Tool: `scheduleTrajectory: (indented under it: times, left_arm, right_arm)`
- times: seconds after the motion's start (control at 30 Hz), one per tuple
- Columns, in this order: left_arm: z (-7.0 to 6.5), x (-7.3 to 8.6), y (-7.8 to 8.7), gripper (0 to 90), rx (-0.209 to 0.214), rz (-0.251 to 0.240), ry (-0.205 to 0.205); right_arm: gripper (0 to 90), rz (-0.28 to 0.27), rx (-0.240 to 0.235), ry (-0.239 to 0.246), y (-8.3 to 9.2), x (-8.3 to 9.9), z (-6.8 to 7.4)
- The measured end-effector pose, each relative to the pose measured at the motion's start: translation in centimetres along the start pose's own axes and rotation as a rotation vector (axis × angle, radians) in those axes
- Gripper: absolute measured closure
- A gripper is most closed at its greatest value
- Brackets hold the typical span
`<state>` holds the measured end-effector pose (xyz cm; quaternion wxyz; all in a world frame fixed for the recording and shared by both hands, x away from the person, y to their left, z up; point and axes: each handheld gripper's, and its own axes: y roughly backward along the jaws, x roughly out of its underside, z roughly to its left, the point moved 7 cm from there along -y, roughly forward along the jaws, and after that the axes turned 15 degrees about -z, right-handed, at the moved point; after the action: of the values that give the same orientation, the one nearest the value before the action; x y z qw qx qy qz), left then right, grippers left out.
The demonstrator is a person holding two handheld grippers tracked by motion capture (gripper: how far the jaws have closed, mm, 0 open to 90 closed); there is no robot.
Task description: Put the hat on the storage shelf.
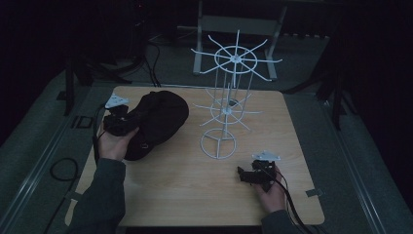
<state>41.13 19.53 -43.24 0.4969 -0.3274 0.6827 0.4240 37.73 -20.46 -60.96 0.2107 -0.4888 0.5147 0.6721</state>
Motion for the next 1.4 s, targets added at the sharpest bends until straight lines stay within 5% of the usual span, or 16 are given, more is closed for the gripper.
scheduleTrajectory:
  times: [0.97,1.4]
  left_arm:
    - [-1.4,-6.4,1.8,83.1,0.074,-0.139,-0.007]
    - [-1.7,-8.1,2.3,83.1,0.113,-0.193,0.022]
  right_arm:
    - [11.1,0.001,0.0,-0.001,0.0,0.0,0.0]
    - [11.1,0.001,0.0,0.001,0.0,0.0,0.0]
